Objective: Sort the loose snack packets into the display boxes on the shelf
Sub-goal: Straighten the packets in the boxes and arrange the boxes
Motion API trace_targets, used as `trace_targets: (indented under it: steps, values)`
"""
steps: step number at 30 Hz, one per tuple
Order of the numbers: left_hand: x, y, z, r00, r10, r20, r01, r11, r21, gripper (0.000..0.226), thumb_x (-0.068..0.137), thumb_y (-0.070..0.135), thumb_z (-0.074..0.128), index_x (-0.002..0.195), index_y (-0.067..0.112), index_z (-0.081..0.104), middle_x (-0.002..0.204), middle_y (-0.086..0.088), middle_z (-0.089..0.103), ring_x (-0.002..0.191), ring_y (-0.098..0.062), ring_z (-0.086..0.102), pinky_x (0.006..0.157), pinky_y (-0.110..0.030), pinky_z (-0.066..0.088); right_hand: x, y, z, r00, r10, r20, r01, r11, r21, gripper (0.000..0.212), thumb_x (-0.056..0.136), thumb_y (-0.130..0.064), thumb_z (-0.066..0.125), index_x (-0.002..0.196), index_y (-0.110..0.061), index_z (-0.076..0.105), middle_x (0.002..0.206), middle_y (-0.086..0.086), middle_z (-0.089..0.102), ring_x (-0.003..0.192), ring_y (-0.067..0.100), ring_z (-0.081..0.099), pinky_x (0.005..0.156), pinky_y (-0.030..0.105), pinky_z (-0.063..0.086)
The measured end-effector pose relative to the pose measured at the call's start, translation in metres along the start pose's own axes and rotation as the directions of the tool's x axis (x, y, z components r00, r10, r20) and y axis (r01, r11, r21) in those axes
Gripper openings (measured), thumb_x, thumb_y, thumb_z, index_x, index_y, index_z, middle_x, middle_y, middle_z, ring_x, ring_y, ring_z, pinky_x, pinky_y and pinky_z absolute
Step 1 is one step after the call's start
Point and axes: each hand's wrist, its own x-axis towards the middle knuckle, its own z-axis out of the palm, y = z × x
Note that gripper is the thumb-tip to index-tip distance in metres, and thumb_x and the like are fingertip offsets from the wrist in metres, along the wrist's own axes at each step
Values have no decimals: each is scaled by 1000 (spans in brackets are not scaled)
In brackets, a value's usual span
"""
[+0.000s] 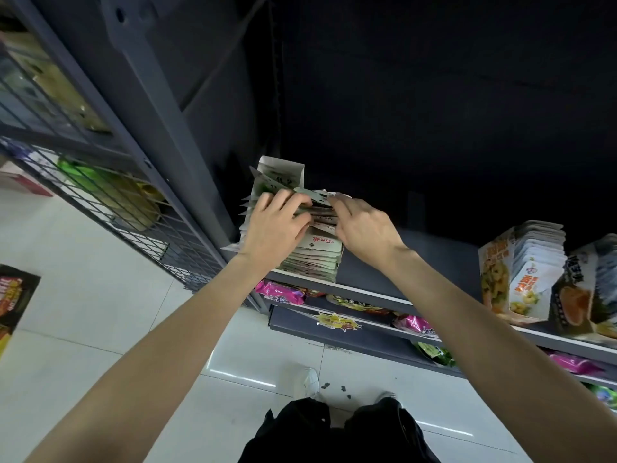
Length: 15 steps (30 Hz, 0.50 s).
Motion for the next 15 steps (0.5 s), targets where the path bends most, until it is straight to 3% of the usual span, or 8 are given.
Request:
trace_targets:
  steps: [3,7,12,15]
  values:
    - [-2,0,0,999,-4,43,4,1000,1,3,81,22,68,83,20,70,102,4,64,94,-18,48,76,-33,34,10,2,-5,999,16,38,-17,999,31,50,74,-7,72,121,1,58,101,16,69,72,30,67,45,32,49]
    - [3,1,-1,998,-55,36,55,998,6,16,79,21,70,93,18,63,101,3,64,85,-19,58,76,-31,34,17,12,-9,979,35,201,-38,999,14,53,88,-1,51,138,-12,39,107,8,63,81,29,66,60,34,48]
    - [31,-6,-3,998,-38,52,37,999,23,11,80,22,71,87,20,64,87,4,62,81,-20,58,76,-33,35,20,22,-13,971,112,210,-184,912,366,31,95,-13,50,126,-17,51,99,6,68,81,27,66,69,38,53]
    - [41,-9,-3,994,-43,97,42,999,14,12,77,23,73,83,20,63,84,4,62,82,-21,57,76,-35,36,18,19,-22,959,117,259,-224,871,438,36,100,-30,40,132,-17,47,112,8,65,92,28,64,79,40,52]
